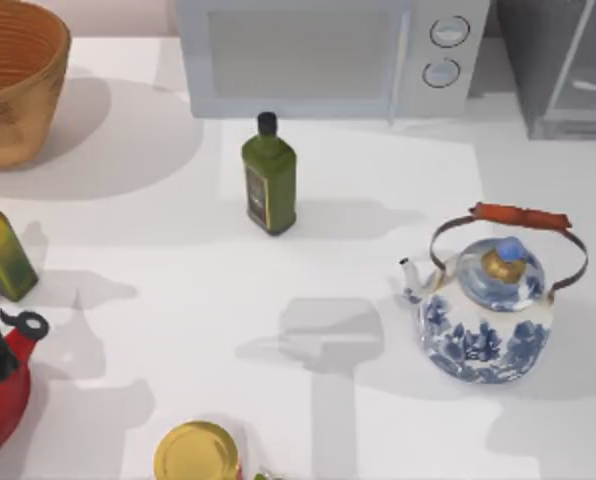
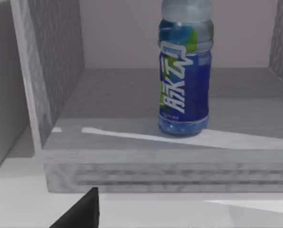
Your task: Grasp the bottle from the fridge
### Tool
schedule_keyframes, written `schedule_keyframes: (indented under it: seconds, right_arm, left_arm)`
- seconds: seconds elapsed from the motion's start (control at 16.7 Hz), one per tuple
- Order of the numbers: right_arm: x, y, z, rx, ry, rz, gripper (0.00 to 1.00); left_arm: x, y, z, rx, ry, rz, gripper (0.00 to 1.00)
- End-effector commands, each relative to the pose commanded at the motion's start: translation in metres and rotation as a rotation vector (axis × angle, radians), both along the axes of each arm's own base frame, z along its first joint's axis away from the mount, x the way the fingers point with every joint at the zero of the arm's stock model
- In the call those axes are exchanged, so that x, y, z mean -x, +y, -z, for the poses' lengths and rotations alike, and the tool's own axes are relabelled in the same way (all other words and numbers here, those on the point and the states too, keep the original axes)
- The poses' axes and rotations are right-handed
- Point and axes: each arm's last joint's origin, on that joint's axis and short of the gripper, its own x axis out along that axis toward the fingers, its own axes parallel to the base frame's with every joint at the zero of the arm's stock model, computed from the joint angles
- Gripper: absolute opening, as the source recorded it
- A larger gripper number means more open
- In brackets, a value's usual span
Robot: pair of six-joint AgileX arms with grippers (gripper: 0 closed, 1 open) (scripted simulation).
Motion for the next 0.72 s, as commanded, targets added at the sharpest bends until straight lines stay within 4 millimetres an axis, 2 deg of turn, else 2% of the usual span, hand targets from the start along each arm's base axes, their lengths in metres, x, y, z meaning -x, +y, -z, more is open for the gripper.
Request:
schedule_keyframes:
  seconds: [0.36,0.72]
  right_arm:
    - [-0.007,-0.022,0.023,0.007,-0.025,-0.002,1.0]
    - [-0.007,-0.023,0.025,0.008,-0.026,-0.005,1.0]
  left_arm:
    - [0.0,0.0,0.0,0.0,0.0,0.0,1.0]
    - [0.0,0.0,0.0,0.0,0.0,0.0,1.0]
